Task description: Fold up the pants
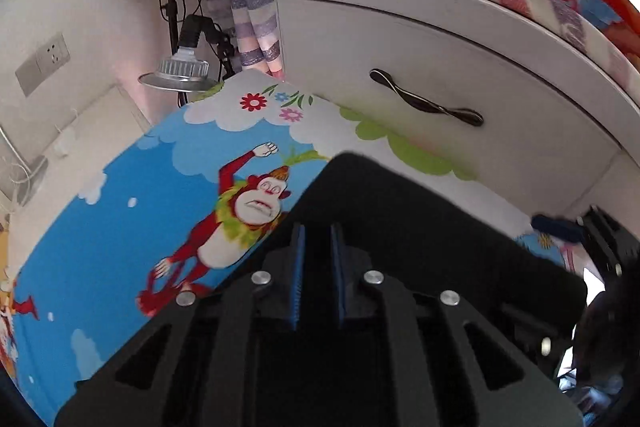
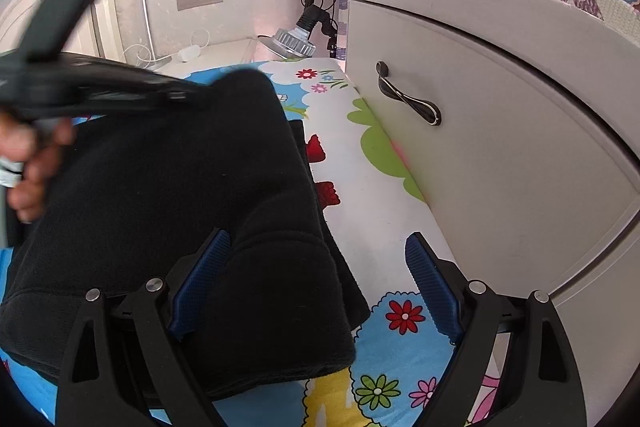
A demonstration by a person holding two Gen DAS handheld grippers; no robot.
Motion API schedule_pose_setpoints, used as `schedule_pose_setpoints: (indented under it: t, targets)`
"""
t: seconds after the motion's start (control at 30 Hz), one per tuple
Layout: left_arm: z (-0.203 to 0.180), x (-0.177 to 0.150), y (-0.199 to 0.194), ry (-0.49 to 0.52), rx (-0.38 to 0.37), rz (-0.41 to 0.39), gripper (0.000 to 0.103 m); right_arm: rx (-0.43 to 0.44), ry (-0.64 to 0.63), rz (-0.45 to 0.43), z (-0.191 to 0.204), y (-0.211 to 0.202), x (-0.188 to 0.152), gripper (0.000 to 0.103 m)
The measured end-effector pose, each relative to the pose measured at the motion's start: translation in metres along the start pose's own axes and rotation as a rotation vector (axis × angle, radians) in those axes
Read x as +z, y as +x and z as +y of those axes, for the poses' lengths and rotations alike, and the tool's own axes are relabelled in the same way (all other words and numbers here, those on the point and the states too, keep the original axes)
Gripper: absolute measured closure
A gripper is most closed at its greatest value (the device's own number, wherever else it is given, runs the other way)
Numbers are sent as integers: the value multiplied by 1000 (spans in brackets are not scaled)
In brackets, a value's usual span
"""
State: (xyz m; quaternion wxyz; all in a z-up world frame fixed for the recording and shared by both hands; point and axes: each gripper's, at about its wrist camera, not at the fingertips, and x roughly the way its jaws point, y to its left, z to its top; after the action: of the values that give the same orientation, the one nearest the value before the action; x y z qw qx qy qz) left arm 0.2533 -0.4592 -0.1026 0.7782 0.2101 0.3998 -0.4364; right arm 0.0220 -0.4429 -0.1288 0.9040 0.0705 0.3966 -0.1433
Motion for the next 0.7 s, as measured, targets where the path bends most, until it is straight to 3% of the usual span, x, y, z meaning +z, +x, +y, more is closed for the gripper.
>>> schedule_pose_setpoints:
  t: [0.07, 0.2, 0.23, 0.3, 0.37, 0.4, 0.43, 0.5, 0.57, 0.6, 0.63, 0.7]
  targets:
    - [2, 3, 14, -89, 20, 31, 91, 9, 7, 5, -2, 1, 1, 20]
    - [8, 0, 17, -77, 82, 77, 91, 8, -11, 16, 1, 2, 4, 19]
    - [10, -1, 15, -90, 75, 67, 91, 5, -17, 17, 1, 2, 4, 19]
    - [18, -7, -14, -133, 37, -48, 87, 2, -31, 21, 3, 0, 4, 19]
    - [32, -32, -72, -196, 32, -206, 69, -6, -45, 20, 5, -1, 6, 19]
    - [41, -43, -96, -261, 26, -285, 49, -10, -52, 21, 6, -3, 9, 19]
    - [53, -57, -117, -325, 25, -333, 37, -14, -59, 26, 7, -8, 14, 19]
    - [72, -85, -150, -393, 69, -390, 37, -12, -67, 5, 10, -25, 29, 19]
    - [103, -128, -180, -491, 225, -397, 40, 23, -63, -56, 14, -42, 48, 18]
    - [122, -147, -187, -567, 249, -381, 45, 51, -69, -76, 19, -48, 63, 17]
    - [139, -164, -190, -641, 250, -375, 62, 89, -80, -79, 24, -49, 77, 17]
    - [169, -194, -188, -752, 275, -322, 81, 168, -103, -65, 40, -38, 108, 17]
